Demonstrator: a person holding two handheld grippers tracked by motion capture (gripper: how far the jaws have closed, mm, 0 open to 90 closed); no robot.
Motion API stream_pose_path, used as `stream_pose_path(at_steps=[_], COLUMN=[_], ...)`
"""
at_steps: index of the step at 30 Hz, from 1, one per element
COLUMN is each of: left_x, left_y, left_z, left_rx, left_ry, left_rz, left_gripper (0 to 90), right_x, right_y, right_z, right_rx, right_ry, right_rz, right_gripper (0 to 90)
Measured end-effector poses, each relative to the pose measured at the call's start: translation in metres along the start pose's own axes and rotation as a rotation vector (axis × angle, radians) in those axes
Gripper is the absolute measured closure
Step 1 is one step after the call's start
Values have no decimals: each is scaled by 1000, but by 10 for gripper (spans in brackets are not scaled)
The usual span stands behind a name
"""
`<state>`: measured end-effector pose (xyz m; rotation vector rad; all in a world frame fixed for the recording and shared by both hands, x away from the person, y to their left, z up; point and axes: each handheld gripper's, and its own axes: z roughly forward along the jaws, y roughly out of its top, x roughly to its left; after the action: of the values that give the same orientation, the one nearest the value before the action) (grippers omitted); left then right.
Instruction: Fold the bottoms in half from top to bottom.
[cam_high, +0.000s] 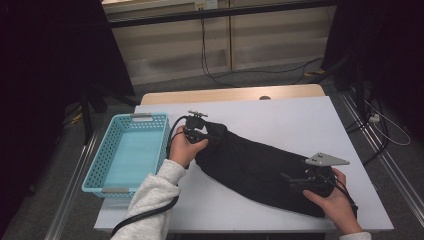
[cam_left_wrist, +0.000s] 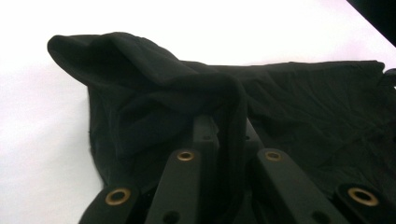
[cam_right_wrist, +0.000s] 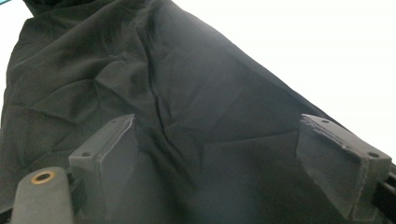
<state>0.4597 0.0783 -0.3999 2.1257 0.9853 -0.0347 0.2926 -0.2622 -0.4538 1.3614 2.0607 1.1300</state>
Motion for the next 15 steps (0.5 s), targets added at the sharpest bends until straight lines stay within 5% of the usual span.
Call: stream_pose_path(at_steps=[5, 15], left_x=[-14, -53], left_y=[-3, -28], left_z=[5, 39], left_rx=[-40, -6], left_ry=[-24, -100], left_rz=[21, 130], left_gripper=[843, 827], right_x=[1, 4], right_y=[0, 1], right_z=[0, 2], right_rx=[-2, 9], right_ry=[3, -1], right_rz=[-6, -23], right_gripper=[130, 131])
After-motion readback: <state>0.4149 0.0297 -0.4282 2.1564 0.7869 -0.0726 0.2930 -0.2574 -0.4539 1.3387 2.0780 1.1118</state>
